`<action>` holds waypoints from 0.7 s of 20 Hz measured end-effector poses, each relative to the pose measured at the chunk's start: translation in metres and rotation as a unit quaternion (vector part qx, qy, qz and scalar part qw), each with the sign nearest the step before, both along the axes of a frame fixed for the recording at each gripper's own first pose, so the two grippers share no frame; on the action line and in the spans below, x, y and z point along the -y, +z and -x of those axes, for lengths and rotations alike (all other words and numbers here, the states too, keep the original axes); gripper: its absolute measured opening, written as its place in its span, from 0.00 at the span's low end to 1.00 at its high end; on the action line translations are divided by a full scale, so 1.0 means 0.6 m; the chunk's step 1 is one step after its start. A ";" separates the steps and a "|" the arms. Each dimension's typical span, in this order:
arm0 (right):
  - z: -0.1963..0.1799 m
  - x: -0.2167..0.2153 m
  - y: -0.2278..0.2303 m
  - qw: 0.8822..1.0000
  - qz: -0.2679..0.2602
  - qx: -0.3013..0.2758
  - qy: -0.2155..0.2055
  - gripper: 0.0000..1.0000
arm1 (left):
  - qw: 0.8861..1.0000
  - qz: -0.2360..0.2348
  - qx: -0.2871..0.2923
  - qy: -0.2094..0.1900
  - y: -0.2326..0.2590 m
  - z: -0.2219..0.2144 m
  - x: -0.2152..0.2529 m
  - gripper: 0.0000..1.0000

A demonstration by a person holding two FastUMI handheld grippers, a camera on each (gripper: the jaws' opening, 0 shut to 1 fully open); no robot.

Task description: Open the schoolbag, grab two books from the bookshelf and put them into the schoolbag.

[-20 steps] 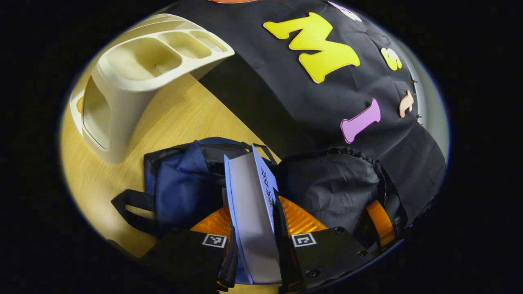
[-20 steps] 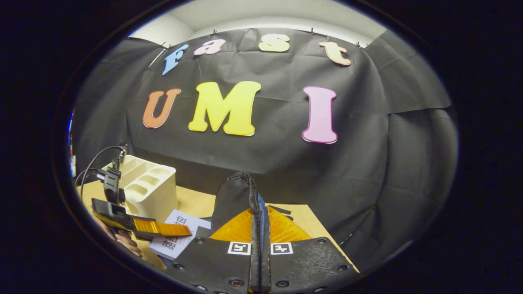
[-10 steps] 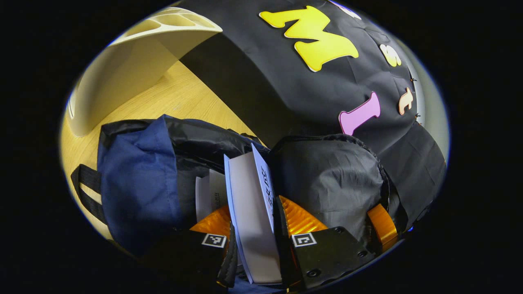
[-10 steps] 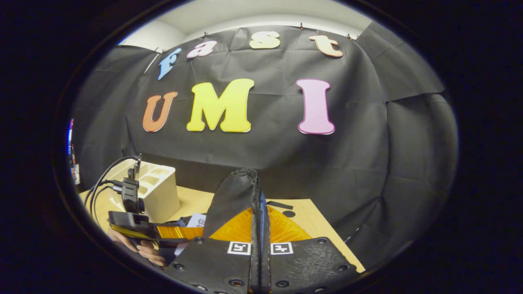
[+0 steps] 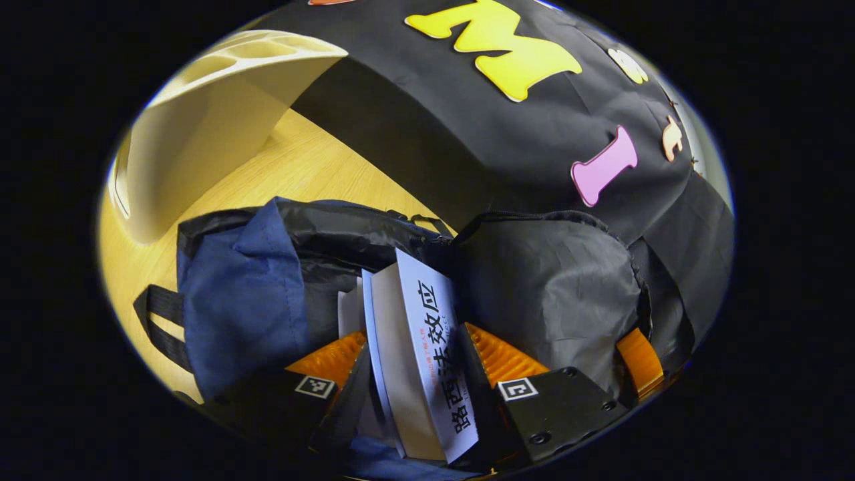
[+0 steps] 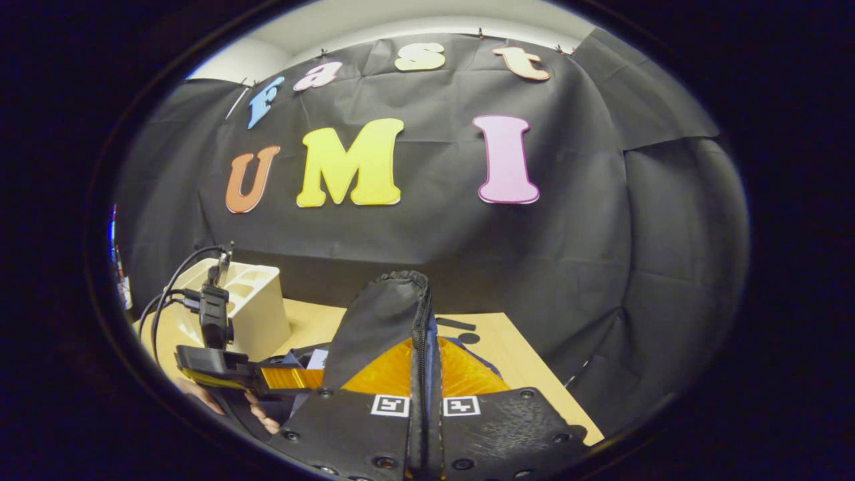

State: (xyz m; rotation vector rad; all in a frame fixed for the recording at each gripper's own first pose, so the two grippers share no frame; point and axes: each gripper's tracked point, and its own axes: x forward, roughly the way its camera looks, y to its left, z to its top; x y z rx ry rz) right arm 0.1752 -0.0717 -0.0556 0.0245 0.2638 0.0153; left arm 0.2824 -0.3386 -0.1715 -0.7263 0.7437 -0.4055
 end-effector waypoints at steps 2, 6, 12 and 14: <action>0.003 -0.005 -0.006 1.000 -0.007 -0.009 0.001 0.04 | 0.999 -0.038 0.005 -0.003 0.002 0.001 -0.015 0.79; 0.017 -0.022 -0.029 0.999 -0.015 -0.041 0.007 0.08 | 0.998 -0.056 0.017 -0.012 0.019 0.016 -0.044 0.81; 0.042 -0.024 -0.036 0.998 -0.002 -0.064 -0.017 0.18 | 0.994 -0.080 0.069 0.001 0.082 0.047 -0.114 0.81; 0.062 -0.031 -0.032 0.998 0.012 -0.062 -0.021 0.20 | 0.992 -0.097 0.085 0.009 0.091 0.065 -0.146 0.81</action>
